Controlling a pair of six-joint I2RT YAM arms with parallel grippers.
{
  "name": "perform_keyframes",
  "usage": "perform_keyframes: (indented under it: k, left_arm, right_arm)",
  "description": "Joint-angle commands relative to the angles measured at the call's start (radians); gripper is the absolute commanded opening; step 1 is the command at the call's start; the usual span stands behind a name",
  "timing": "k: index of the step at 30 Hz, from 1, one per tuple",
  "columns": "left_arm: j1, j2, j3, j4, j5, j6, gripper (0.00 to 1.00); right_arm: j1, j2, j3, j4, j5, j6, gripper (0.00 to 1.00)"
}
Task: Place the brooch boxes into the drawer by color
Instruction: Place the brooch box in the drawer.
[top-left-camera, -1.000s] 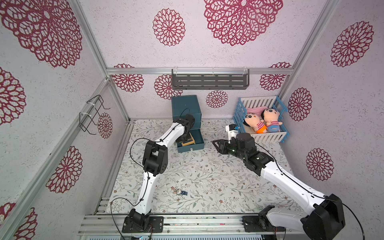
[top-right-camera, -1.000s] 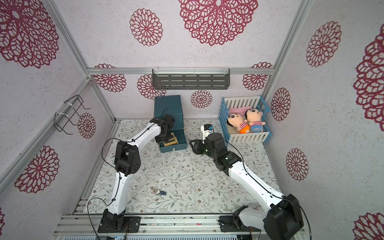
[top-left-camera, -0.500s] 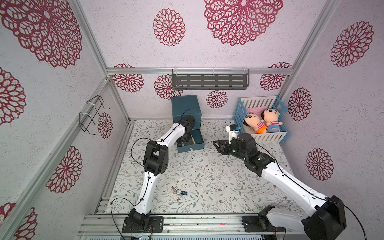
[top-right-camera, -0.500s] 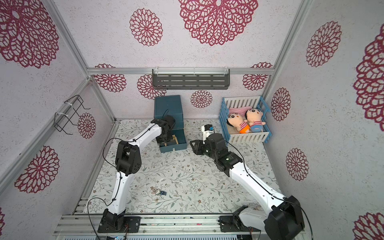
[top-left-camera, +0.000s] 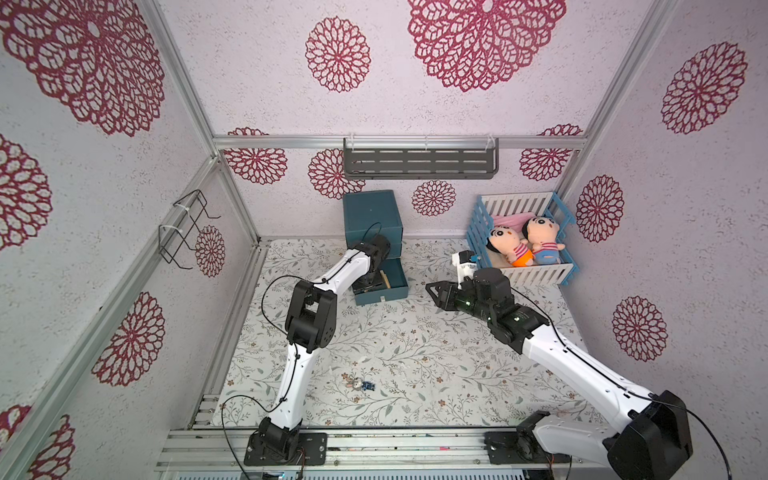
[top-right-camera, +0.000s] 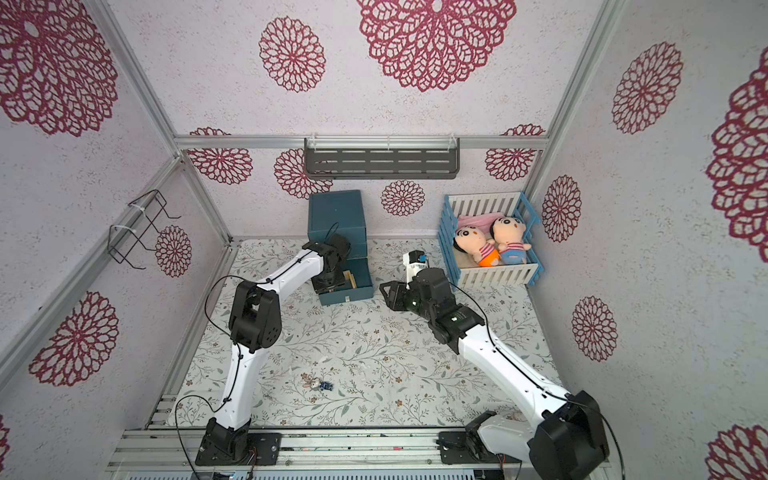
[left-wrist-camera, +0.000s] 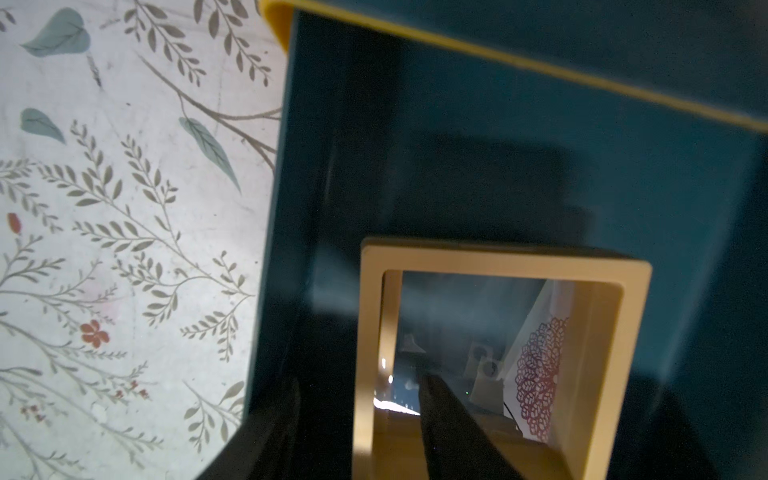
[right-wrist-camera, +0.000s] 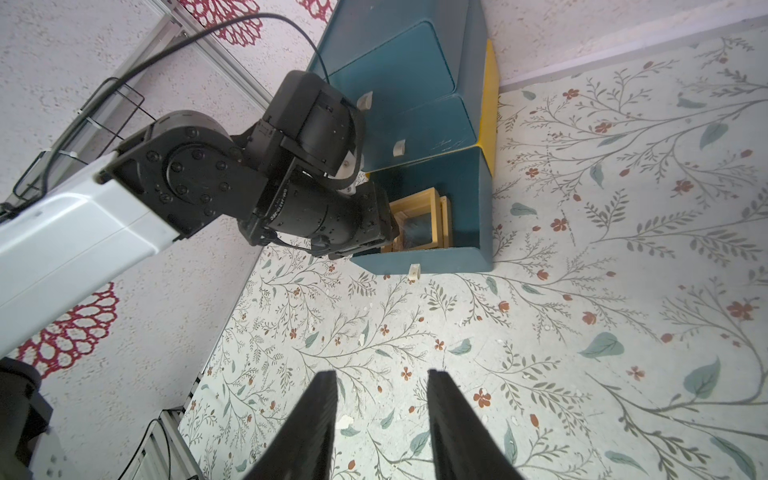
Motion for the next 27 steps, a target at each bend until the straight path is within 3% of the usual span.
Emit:
perform_keyframes:
  k: [1,10,15,23,27]
  left_arm:
    - [-0.014,-0.101,-0.025,0.03,-0.015,0.003,0.57]
    - [-0.015,-0.302,-0.184,0.12,0.019,0.001,0.65]
    - [0.014,-0.436,-0.254,0.177,0.057,-0.003,0.76]
    - [0.146,-0.528,-0.292,0.316,0.262,0.008,0.92]
    - [0.197,-0.511,-0.267,0.372,0.36,0.021,0.93]
  right_arm:
    - [-0.011,0.0,-0.01,0.055,-0.045,0.04,0.43]
    - [-0.03,0.074,-0.043,0.168,-0.118,0.156,0.43]
    - [-0.031,0.124,-0.062,0.241,-0.134,0.23,0.44]
    - [-0.03,0.245,-0.111,0.428,-0.17,0.41,0.46]
    - [-0.025,0.319,-0.137,0.531,-0.19,0.502,0.49]
